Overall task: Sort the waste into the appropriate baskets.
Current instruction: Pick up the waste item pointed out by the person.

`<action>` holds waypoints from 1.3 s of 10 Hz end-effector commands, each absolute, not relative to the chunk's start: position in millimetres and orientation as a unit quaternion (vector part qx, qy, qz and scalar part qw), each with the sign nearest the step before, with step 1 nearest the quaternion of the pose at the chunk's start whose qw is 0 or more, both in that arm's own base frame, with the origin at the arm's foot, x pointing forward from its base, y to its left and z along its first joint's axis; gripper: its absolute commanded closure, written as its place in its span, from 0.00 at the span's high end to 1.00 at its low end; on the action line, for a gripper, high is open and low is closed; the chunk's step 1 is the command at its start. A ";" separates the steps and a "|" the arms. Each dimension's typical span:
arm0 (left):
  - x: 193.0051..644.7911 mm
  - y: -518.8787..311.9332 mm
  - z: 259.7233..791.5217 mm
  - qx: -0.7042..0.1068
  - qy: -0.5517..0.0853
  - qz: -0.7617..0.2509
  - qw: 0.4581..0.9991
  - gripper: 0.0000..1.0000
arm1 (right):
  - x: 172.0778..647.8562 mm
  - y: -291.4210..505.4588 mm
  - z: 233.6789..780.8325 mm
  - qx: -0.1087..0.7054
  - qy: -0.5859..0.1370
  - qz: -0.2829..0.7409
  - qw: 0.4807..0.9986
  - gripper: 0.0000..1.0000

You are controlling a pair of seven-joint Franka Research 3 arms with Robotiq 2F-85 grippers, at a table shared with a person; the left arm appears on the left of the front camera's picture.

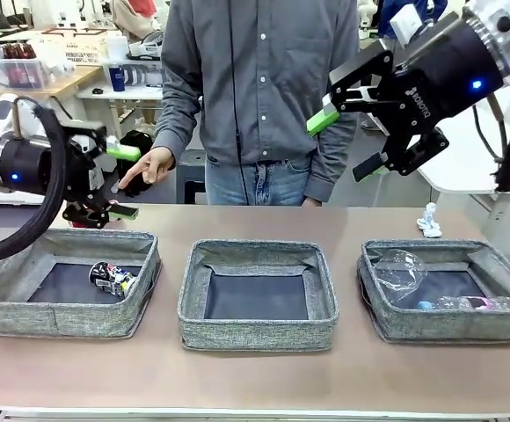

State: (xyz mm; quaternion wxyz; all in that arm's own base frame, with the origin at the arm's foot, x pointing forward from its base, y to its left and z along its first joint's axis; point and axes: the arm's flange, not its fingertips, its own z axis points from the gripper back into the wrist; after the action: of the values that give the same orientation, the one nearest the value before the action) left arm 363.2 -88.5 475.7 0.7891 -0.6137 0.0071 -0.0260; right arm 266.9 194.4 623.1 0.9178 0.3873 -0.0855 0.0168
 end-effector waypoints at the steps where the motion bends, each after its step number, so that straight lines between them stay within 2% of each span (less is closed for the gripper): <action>1: 419.7 -71.3 476.5 -0.398 -0.052 -0.071 0.913 1.00 | 266.4 191.7 624.0 0.381 -0.081 0.012 0.921 1.00; 3: 460.6 -57.4 471.1 -0.119 -0.109 -0.023 0.987 1.00 | 266.4 191.7 624.0 0.381 -0.081 0.012 0.921 1.00; 4: 474.4 -51.6 469.4 -0.010 -0.137 -0.032 0.990 1.00 | 266.4 191.7 624.0 0.381 -0.081 0.012 0.921 1.00; 6: 484.8 -46.9 470.5 0.088 -0.202 -0.108 0.969 1.00 | 266.4 191.7 624.0 0.381 -0.081 0.012 0.921 1.00; 7: 488.0 -44.2 470.9 0.096 -0.201 -0.117 0.968 1.00 | 266.4 191.7 624.0 0.381 -0.081 0.012 0.921 1.00; 8: 490.1 -42.2 474.5 0.064 -0.217 -0.057 0.972 1.00 | 266.4 191.7 624.0 0.381 -0.081 0.012 0.921 1.00; 9: 497.6 -42.6 475.1 -0.083 -0.157 -0.150 0.972 1.00 | 266.4 191.7 624.0 0.381 -0.081 0.012 0.921 1.00; 11: 497.6 -42.6 475.1 -0.083 -0.157 -0.150 0.972 1.00 | 266.4 191.7 624.0 0.381 -0.081 0.012 0.921 1.00; 12: 498.0 -46.2 474.7 -0.034 -0.184 -0.139 0.972 1.00 | 266.4 191.7 624.0 0.381 -0.081 0.012 0.921 1.00; 13: 513.9 -38.2 471.0 0.002 -0.158 -0.239 0.958 1.00 | 266.4 191.7 624.0 0.381 -0.081 0.012 0.921 1.00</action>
State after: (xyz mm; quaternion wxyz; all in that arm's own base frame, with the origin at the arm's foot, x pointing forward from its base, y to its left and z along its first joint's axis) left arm 499.1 -49.7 469.8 0.9703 -0.0369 -0.1640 -0.1738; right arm 267.0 193.8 622.8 0.9180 0.3869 -0.0852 0.0160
